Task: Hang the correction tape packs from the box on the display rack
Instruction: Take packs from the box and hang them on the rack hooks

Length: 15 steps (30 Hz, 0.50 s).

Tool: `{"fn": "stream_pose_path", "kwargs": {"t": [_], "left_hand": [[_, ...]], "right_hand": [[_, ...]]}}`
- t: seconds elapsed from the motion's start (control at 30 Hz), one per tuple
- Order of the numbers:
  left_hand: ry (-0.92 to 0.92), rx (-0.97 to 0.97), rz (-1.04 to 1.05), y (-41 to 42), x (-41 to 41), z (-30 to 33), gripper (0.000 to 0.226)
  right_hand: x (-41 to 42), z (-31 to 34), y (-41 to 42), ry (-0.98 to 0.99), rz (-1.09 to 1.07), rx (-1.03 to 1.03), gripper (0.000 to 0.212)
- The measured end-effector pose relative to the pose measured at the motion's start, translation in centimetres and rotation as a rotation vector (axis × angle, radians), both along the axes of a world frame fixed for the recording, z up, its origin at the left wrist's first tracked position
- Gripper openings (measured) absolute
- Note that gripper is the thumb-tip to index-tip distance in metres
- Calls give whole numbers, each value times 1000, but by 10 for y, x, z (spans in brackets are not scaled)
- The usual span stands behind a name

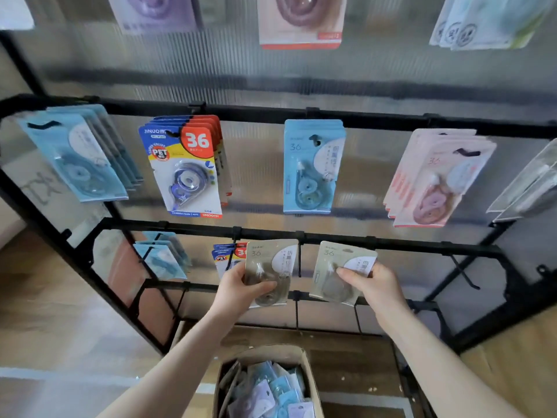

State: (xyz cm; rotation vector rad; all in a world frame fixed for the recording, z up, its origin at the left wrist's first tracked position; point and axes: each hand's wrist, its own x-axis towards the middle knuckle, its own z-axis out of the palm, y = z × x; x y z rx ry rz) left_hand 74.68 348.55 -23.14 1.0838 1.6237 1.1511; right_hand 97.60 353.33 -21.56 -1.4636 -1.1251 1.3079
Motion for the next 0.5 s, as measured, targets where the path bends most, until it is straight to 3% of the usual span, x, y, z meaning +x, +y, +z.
{"fn": "stream_pose_path", "kwargs": {"t": [0.5], "left_hand": [[29,107,-17,16,145,106,26]], "right_hand": [[170,104,3,59,-117,185,16]]}}
